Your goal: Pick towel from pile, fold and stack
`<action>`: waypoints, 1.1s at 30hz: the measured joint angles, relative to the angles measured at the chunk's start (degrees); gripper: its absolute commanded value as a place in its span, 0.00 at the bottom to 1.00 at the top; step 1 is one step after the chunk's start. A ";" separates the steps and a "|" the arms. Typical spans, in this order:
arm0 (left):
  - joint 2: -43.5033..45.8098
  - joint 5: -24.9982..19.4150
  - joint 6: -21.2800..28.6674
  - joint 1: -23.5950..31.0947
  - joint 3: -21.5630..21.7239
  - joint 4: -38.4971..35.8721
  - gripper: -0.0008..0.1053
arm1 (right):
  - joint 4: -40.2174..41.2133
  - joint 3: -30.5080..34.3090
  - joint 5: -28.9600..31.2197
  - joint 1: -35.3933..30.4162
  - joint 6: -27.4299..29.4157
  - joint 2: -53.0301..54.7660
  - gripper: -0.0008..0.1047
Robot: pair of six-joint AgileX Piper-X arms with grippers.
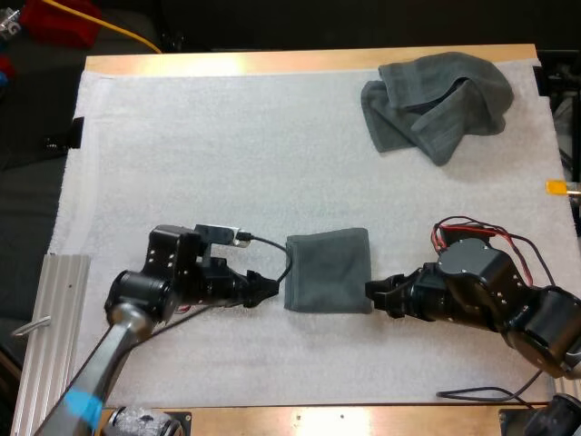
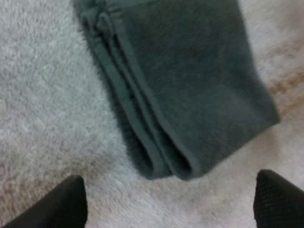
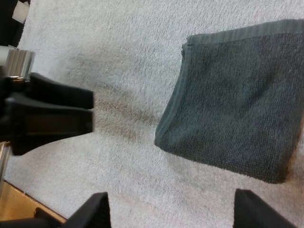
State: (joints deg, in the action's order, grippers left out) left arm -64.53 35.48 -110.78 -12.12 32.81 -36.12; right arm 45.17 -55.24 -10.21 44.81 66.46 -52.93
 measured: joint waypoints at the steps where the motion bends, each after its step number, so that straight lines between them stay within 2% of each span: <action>1: -1.19 0.52 0.00 0.00 0.00 0.89 0.66 | 0.00 0.00 0.08 0.00 0.00 0.00 0.52; 4: -4.69 3.37 0.00 0.00 0.00 4.28 0.66 | 0.00 0.00 0.66 0.00 0.00 0.00 0.52; 11: -11.54 4.88 -0.44 0.00 0.00 10.79 0.66 | 0.00 0.00 1.11 0.00 0.00 0.00 0.52; 20: -20.42 9.24 -7.84 -0.02 0.11 19.57 0.66 | 0.00 0.00 2.79 0.00 -0.02 0.00 0.52; 23: -23.22 10.04 -10.11 -0.02 1.45 19.86 0.66 | 0.00 0.00 2.77 0.00 -0.74 0.00 0.52; 29: -28.15 14.78 -13.85 -0.02 5.59 19.85 0.66 | 0.00 0.00 3.05 0.00 -0.85 0.00 0.52; 33: -29.96 15.35 -14.90 -0.02 7.63 18.72 0.66 | 0.00 0.00 3.40 0.00 -0.85 0.00 0.52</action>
State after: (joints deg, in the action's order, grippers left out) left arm -94.49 50.83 -125.67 -12.14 40.44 -17.41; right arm 45.17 -55.24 -6.81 44.81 65.61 -52.93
